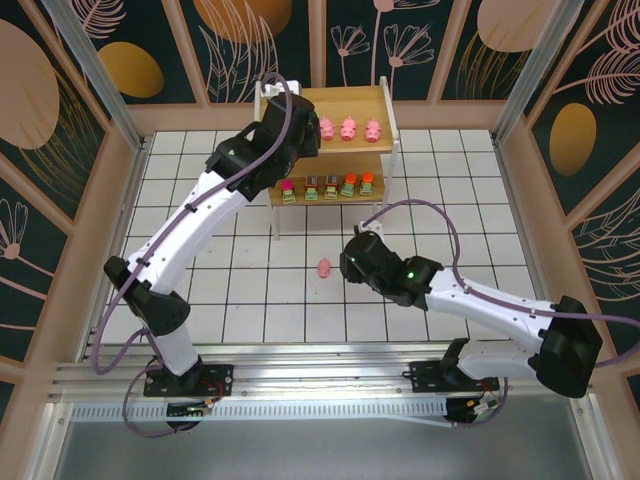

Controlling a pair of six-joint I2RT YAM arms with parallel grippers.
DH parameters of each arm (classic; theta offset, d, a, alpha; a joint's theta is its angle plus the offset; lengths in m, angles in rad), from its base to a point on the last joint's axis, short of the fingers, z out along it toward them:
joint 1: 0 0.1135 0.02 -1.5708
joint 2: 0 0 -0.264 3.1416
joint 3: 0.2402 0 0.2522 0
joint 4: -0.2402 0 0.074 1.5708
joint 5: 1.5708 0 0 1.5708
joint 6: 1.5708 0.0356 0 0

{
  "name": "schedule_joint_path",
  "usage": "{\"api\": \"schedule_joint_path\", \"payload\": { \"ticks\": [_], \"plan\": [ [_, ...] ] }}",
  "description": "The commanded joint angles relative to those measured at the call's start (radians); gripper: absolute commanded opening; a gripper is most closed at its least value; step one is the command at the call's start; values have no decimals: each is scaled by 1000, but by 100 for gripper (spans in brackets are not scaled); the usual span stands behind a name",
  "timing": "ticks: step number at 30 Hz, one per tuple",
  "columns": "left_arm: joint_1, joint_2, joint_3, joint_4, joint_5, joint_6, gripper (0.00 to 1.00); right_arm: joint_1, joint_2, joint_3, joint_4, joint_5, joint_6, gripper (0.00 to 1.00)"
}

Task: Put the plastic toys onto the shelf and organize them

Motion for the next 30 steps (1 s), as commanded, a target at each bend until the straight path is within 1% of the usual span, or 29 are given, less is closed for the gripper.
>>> {"api": "schedule_joint_path", "payload": {
  "ticks": [1,2,8,11,14,19,23,26,30],
  "plan": [
    [9,-39,-23,42,1,6,52,14,11,39,15,12,0,39],
    [8,-39,-33,51,5,7,52,16,11,42,14,14,2,40],
    [6,-150,-126,119,30,22,52,30,16,46,8,22,13,50],
    [-9,-231,-248,208,22,48,53,36,29,47,7,30,26,55],
    [-28,-315,-399,293,11,59,57,40,58,58,-6,46,46,59],
    [-78,-405,-558,345,-33,88,58,55,80,65,0,56,64,61],
    [-122,-473,-696,393,-46,97,60,59,109,73,-2,73,82,62],
    [-131,-510,-777,404,-49,83,61,68,140,87,-10,89,92,65],
    [-133,-544,-860,423,-58,70,66,74,169,98,-7,99,109,68]
  ]
}}
